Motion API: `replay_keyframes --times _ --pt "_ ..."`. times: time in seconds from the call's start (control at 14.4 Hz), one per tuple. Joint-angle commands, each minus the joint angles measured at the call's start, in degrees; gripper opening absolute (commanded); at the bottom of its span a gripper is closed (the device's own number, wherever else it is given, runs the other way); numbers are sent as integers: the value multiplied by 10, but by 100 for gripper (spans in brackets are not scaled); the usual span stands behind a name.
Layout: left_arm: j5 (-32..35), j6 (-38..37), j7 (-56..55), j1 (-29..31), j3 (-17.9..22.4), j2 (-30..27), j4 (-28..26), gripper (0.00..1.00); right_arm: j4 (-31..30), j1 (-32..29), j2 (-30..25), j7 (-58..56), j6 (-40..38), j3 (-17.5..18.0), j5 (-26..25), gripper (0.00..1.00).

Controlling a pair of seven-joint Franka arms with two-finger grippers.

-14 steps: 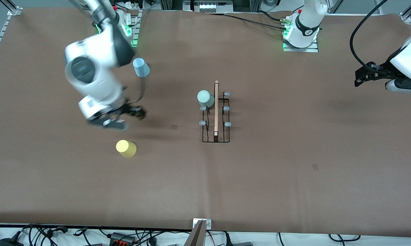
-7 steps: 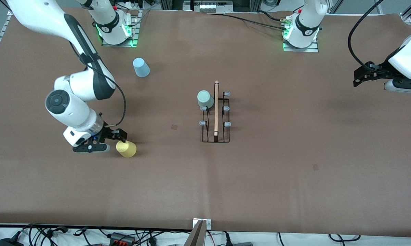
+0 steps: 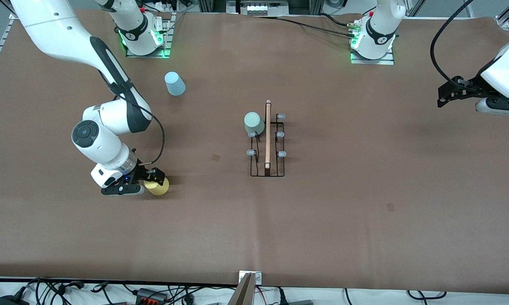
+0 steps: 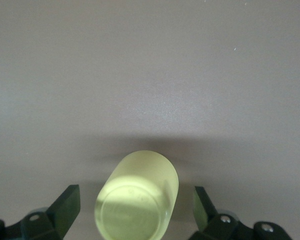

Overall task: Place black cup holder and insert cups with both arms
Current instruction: 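Move the right gripper to the yellow cup and grasp it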

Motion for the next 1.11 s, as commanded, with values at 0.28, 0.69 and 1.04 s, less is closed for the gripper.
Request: replay_keyframes --times 0.28,0.69,1.04 --pt "-13 -5 10 0 0 2 10 100 -19 14 17 -9 27 -14 -3 100" --pt "-13 -5 10 0 -1 2 10 100 -18 14 8 -38 23 -23 -2 14" --pt "-13 -5 10 0 0 2 10 100 35 24 -77 -32 -170 -17 32 0"
